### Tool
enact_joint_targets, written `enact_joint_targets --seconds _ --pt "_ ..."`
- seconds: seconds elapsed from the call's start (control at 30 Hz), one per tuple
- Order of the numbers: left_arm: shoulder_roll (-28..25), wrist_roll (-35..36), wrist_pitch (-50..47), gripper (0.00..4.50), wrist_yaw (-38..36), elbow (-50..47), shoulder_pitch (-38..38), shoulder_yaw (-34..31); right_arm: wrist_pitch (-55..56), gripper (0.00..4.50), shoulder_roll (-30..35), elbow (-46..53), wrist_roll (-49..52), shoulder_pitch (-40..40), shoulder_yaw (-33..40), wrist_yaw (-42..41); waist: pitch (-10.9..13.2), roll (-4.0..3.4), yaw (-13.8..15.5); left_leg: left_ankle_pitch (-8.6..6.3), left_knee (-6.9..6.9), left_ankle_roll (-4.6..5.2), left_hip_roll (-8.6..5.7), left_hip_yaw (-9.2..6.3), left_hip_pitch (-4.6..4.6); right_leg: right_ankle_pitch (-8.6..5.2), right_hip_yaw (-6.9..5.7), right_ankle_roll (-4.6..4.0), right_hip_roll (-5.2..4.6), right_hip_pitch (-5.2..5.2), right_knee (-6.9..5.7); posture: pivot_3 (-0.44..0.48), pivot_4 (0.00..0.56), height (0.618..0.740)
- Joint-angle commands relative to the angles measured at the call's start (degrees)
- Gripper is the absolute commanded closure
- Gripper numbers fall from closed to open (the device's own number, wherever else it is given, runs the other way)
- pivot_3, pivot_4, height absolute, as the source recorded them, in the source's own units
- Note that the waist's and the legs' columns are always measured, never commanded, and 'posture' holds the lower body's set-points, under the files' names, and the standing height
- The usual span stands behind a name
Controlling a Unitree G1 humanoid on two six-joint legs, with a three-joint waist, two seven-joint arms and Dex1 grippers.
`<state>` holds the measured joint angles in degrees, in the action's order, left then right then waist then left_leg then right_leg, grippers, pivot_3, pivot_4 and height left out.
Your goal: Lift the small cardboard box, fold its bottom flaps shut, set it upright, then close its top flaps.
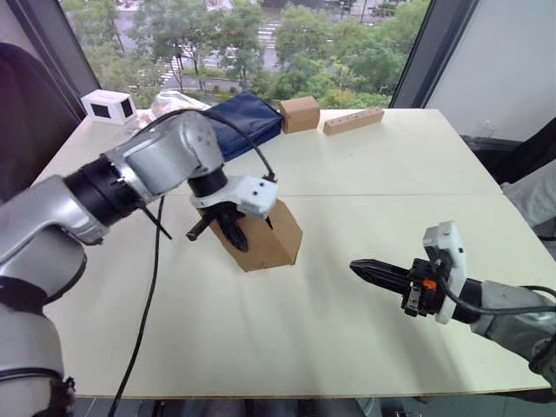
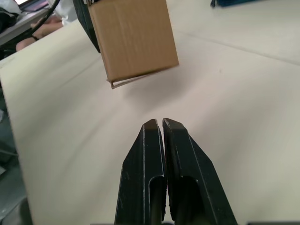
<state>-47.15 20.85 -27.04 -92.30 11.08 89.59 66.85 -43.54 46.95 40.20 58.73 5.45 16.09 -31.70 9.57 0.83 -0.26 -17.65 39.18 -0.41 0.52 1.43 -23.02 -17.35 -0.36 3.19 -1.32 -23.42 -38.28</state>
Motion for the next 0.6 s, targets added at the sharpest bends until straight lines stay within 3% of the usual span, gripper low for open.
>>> enact_joint_targets --seconds 0.03,0.17,0.37,0.47,0.6 --pt "3.11 -0.45 -6.62 4.50 -0.20 -0.10 2.85 1.42 1.59 4.38 -1.83 2.24 -2.12 0.67 -0.66 1.71 0.00 0.00 0.03 -0.02 0.02 0.03 -0.02 -0.01 -0.03 -0.02 0.00 0.03 0.00 0.00 0.02 0.000 0.150 0.740" --pt "11.84 -6.25 -18.28 4.50 0.13 0.26 1.66 1.37 3.41 4.38 -5.36 1.87 -4.99 2.48 -2.26 3.06 0.00 0.00 -0.09 -0.03 0.04 0.07 -0.04 -0.03 -0.05 -0.02 0.00 0.07 0.00 -0.01 0.02 0.000 0.150 0.740" --pt "16.15 -11.88 -22.76 4.50 -0.18 -1.13 -1.23 1.31 4.58 4.38 -7.77 0.19 -7.67 1.43 -3.61 3.49 0.00 -0.02 -0.65 -0.04 0.06 0.07 0.05 -0.05 -0.04 -0.04 0.15 0.10 0.20 -0.04 -0.02 0.000 0.150 0.740" --pt "18.83 -13.30 -23.78 3.87 0.21 0.70 -1.78 -0.67 4.79 4.50 -8.56 -0.28 -8.68 0.88 -4.22 3.84 -0.01 -0.04 -0.30 -0.03 0.06 0.07 0.13 -0.13 0.01 -0.04 0.16 0.08 0.35 -0.03 -0.12 0.000 0.150 0.740" --pt "20.95 -11.71 -29.33 2.27 -0.20 3.07 -0.19 -2.49 4.66 4.50 -8.59 -0.48 -9.45 0.95 -4.06 3.62 -0.01 -0.04 -0.26 -0.03 0.06 0.07 0.13 -0.14 -0.04 -0.04 0.21 0.07 0.38 -0.03 -0.09 0.000 0.150 0.740"
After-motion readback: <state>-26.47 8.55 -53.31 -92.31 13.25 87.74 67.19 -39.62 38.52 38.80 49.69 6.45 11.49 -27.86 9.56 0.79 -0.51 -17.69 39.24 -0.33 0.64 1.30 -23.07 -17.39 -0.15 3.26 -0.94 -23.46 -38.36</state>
